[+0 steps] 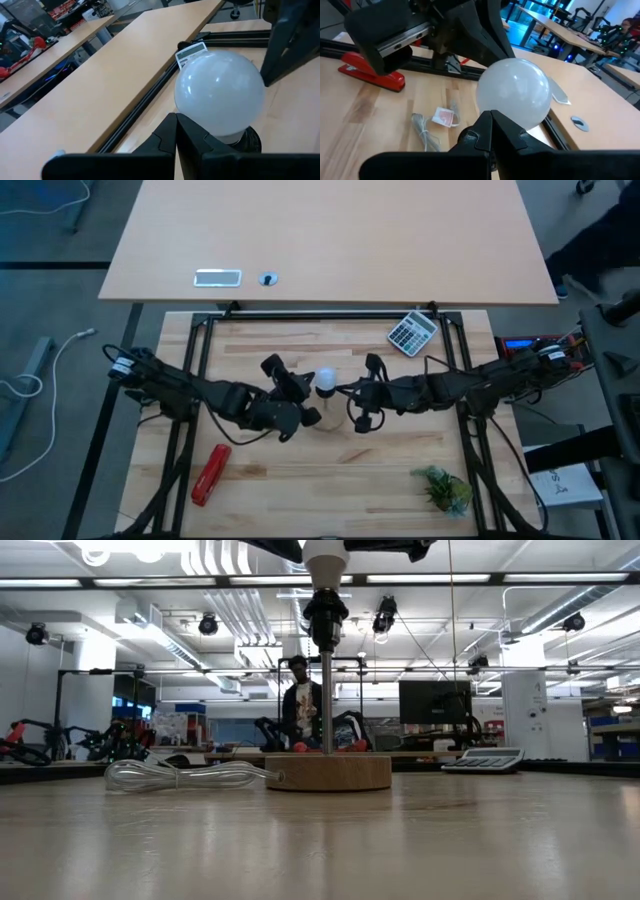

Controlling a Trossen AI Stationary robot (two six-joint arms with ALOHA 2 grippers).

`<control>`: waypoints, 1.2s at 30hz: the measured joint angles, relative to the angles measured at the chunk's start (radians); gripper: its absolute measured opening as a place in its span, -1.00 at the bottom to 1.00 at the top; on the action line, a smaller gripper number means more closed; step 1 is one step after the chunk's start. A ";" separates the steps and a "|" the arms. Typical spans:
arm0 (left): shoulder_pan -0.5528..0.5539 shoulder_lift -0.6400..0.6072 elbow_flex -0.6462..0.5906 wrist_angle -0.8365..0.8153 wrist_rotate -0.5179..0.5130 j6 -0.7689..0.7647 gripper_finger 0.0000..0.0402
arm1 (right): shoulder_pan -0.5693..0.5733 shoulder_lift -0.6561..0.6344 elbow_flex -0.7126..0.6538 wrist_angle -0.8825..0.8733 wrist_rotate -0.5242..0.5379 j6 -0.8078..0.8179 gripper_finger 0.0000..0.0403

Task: Screw lightbulb
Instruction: Insert the lightbulb into the brown lamp

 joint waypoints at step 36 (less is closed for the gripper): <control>-0.040 -0.042 -0.013 0.018 0.059 -0.019 -1.00 | -0.015 0.002 0.000 0.002 0.129 -0.031 -1.00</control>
